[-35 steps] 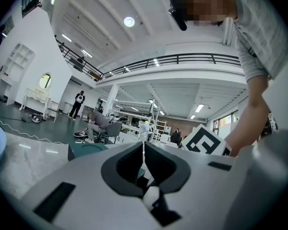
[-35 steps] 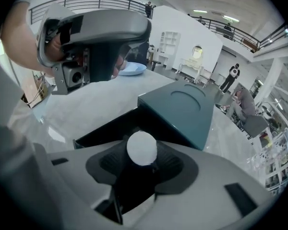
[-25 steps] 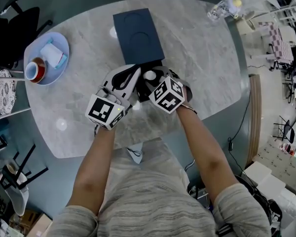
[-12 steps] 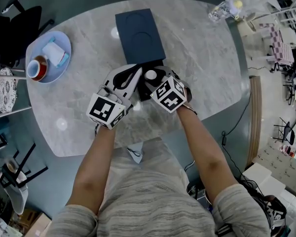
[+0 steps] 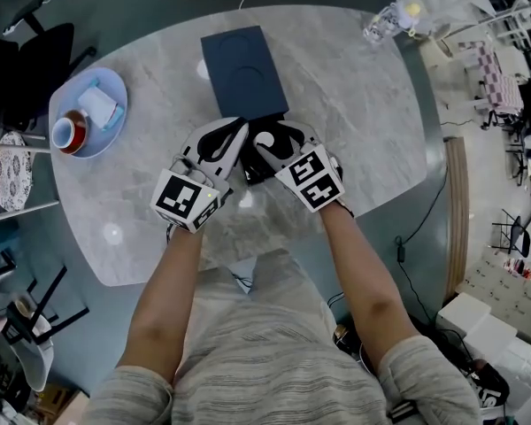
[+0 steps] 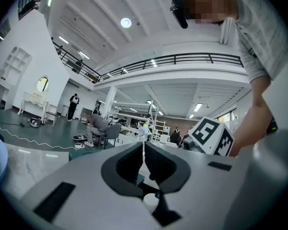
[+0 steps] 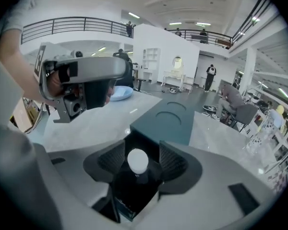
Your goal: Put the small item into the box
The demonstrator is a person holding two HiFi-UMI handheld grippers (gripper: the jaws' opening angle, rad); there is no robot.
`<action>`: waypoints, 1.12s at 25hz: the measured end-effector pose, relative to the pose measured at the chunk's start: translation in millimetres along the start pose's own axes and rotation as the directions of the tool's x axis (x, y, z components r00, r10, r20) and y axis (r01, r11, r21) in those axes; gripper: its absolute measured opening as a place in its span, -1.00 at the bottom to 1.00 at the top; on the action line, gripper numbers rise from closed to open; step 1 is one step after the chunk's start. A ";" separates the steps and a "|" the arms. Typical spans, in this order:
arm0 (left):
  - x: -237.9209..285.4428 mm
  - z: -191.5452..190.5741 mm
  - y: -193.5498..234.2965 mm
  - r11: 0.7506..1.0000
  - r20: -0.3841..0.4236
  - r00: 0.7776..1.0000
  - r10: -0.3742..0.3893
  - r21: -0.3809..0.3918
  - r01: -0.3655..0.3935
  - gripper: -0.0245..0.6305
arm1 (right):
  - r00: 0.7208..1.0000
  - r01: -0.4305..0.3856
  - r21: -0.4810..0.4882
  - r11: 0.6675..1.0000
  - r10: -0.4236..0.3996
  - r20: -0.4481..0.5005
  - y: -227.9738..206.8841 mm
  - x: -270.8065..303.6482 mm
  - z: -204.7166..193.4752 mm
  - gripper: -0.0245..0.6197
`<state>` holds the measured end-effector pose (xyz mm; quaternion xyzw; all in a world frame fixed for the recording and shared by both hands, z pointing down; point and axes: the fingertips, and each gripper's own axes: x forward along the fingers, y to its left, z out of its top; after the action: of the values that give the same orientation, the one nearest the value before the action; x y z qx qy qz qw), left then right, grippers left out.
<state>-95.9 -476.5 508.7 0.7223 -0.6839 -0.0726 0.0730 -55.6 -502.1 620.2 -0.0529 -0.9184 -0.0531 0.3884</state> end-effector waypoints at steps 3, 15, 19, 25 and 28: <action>1.6 9.8 -1.1 1.000 0.004 1.000 -0.006 0.017 0.006 -0.85 | 0.998 0.023 0.031 0.999 -0.024 0.053 -7.1 -13.9 12.8 -0.18; 3.2 43.2 -19.4 0.998 0.021 0.999 -0.046 0.033 0.046 -0.85 | 0.949 0.070 0.171 0.983 -0.119 0.292 -29.3 -91.5 65.2 -0.22; -1.5 60.7 -26.8 0.998 0.036 0.998 -0.044 0.035 0.042 -0.85 | 0.920 0.083 0.181 0.980 -0.145 0.365 -28.4 -124.8 81.1 -0.33; -6.6 86.3 -40.4 0.994 0.045 0.997 -0.060 0.095 0.056 -0.85 | 0.878 0.109 0.168 0.980 -0.174 0.446 -26.0 -163.7 98.0 -0.56; -11.2 99.3 -48.7 0.991 0.058 0.996 -0.066 0.116 0.059 -0.85 | 0.856 0.115 0.169 0.979 -0.184 0.483 -21.3 -182.1 103.3 -0.65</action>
<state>-69.2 -463.3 401.6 0.7438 -0.6659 -0.0579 0.0079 -5.5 -519.1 416.6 0.0329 -0.9900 -0.0059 0.1369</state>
